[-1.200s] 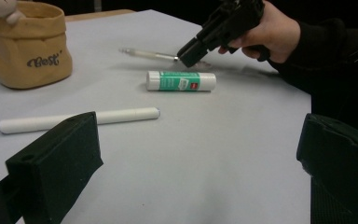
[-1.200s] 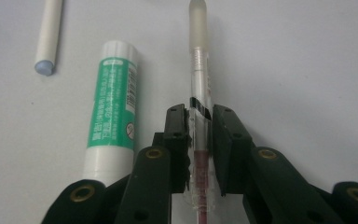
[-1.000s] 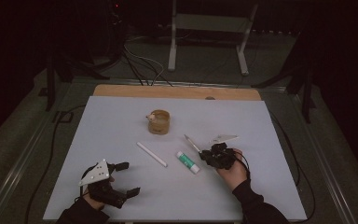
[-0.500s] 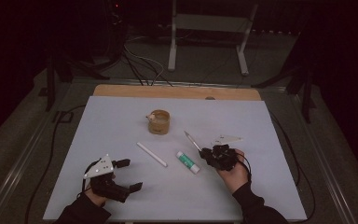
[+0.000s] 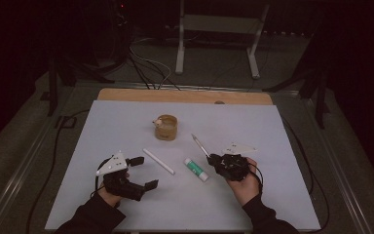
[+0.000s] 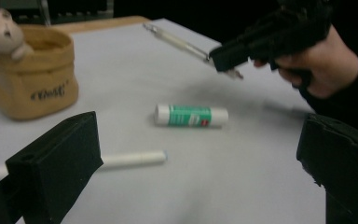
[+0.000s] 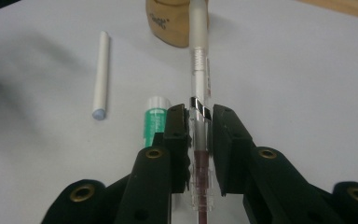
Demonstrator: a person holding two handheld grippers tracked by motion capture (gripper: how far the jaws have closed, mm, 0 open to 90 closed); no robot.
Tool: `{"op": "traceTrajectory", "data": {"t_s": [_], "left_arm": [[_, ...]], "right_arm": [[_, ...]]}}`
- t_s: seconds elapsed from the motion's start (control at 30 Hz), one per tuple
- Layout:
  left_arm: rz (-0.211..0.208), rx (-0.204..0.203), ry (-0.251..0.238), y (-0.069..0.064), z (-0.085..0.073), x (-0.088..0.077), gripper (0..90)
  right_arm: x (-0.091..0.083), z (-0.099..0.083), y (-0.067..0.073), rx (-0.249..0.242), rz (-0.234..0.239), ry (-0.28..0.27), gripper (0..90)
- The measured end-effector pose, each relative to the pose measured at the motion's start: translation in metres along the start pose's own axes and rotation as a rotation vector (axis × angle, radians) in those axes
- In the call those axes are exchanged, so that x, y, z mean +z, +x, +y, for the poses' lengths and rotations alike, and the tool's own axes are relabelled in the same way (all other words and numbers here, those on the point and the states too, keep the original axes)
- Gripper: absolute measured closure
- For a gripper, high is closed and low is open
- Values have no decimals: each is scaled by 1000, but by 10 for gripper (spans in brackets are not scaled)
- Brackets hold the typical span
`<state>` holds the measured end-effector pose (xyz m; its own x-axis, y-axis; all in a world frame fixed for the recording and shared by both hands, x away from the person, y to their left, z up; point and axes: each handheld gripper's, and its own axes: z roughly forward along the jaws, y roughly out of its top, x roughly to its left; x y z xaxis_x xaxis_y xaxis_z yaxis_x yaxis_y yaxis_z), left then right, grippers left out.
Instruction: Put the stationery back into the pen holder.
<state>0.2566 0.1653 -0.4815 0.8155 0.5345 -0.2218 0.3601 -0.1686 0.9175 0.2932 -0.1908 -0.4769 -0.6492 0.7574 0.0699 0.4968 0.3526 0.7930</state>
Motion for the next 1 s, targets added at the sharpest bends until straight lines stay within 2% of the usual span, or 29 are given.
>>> {"op": "traceTrajectory", "data": {"t_s": [0.1, 0.17, 0.27, 0.47, 0.53, 0.67, 0.9, 1.0], "left_arm": [[22, -7, -27, -1, 8, 5, 3], [17, -17, -46, -2, 14, 8, 3], [29, -25, -46, -3, 19, 14, 3], [64, -80, -50, 1, 25, 20, 4], [64, -96, -48, 2, 26, 22, 4], [66, -131, -64, 5, 31, 26, 4], [64, -158, -61, 6, 37, 35, 4], [83, -175, -57, 7, 38, 39, 4]], "right_arm": [[-1, 1, 4, -10, 3, -13, 769], [-1, 1, 6, -9, 8, -17, 768], [0, 1, 8, -9, 13, -21, 768], [-2, 2, 12, -17, 15, -42, 768], [-2, 3, 12, -15, 21, -41, 768], [-5, 5, 15, -1, 37, -76, 768], [-4, 10, 21, -16, 79, -112, 768], [-2, 11, 24, -23, 88, -120, 768]]}}
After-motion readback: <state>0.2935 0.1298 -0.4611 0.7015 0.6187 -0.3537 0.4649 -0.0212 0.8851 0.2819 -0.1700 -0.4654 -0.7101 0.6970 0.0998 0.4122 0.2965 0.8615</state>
